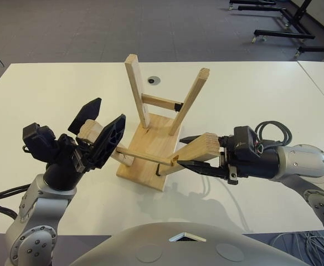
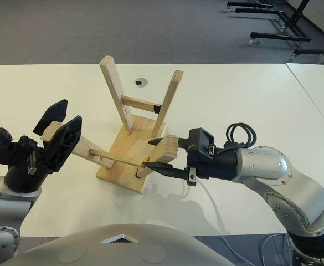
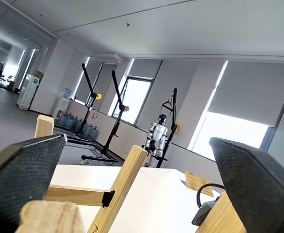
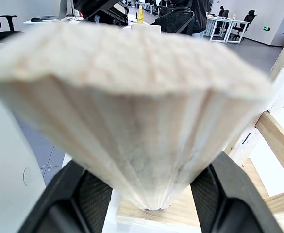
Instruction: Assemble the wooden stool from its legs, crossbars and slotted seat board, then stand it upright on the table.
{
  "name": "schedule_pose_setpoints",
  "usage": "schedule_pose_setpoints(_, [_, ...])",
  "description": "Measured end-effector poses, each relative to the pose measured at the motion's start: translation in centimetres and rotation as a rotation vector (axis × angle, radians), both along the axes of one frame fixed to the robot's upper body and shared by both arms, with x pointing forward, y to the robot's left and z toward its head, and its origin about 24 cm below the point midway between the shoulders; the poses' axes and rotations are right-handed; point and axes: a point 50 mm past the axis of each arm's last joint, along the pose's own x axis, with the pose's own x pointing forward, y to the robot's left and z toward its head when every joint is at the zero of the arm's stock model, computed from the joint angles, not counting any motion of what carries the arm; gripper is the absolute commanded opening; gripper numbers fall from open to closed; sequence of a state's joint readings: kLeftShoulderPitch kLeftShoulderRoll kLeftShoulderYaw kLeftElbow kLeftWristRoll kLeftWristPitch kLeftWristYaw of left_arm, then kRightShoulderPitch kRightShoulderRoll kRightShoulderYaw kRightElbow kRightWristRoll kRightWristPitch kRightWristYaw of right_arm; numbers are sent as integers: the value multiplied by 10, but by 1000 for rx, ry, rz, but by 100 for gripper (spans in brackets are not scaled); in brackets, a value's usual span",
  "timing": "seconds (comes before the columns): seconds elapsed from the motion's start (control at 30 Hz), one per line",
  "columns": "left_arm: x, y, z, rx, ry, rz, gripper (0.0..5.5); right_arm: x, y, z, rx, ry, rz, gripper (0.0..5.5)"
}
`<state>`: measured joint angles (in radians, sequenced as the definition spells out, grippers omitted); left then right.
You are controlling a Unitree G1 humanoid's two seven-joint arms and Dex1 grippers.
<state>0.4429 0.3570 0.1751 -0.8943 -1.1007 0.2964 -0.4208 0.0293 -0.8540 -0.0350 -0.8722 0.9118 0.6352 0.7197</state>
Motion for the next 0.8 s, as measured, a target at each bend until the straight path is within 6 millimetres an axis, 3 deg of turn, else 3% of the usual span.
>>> schedule_pose_setpoints(0.37, [-1, 0, -1, -5, -12, 21, 540, 6, 1, -7, -16, 99, -120, 205])
schedule_pose_setpoints(0.8, [7, 5, -2, 9, -22, 32, 540, 7, 10, -16, -11, -38, -131, 205])
